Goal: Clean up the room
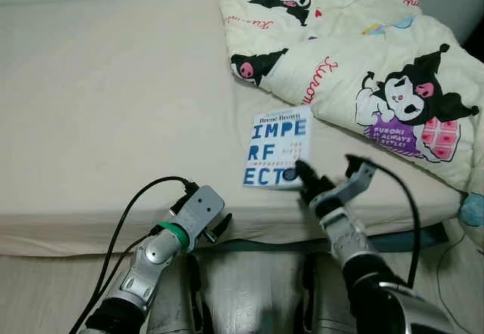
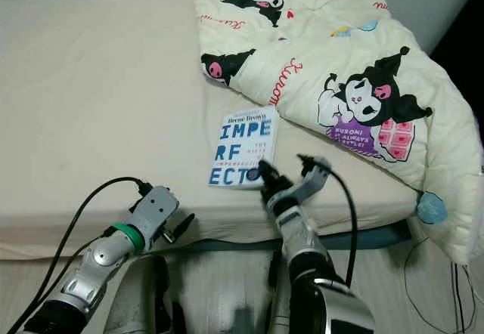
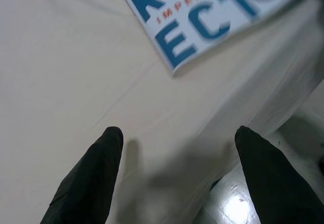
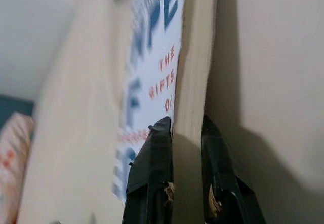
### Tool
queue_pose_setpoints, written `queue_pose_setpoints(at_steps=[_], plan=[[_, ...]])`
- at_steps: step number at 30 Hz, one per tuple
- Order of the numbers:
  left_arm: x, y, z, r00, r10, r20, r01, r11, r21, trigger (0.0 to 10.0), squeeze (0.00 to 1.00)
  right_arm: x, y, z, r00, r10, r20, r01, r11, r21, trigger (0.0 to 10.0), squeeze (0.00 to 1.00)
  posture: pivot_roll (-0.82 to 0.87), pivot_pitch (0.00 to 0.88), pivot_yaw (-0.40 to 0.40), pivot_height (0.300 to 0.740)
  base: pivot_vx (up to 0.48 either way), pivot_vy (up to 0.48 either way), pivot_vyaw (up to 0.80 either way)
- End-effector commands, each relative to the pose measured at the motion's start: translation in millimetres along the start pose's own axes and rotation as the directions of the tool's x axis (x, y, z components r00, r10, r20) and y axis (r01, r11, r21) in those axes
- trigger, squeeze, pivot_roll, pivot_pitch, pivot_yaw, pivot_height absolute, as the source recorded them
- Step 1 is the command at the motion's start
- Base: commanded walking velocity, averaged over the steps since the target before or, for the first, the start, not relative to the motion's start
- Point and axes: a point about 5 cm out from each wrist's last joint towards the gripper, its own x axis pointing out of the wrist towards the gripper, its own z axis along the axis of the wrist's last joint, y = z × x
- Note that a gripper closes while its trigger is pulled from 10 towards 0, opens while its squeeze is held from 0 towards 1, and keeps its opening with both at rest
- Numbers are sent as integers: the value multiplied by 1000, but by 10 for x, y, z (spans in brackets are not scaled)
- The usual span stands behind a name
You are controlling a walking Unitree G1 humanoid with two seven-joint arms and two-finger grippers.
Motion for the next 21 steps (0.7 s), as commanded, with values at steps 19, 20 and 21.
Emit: queue_pose_setpoints(at_steps=[19,20,21], plan=[[7,19,8,1000,23,4,-23,1000,10,10000,0,43,578,492,865,443,235,-436,896,-83,0,0,58,141,98,576,0,0,0],[7,19,8,1000,23,4,-23,1000,10,10000,0,43,578,492,865,443,235,-436,896,-83,0,0,58,141,98,576,0,0,0],[5,34,35,999,29,17,-30,999,16,10000,0,23,623,536,850,462,254,-451,887,-102,0,0,57,140,97,576,0,0,0]])
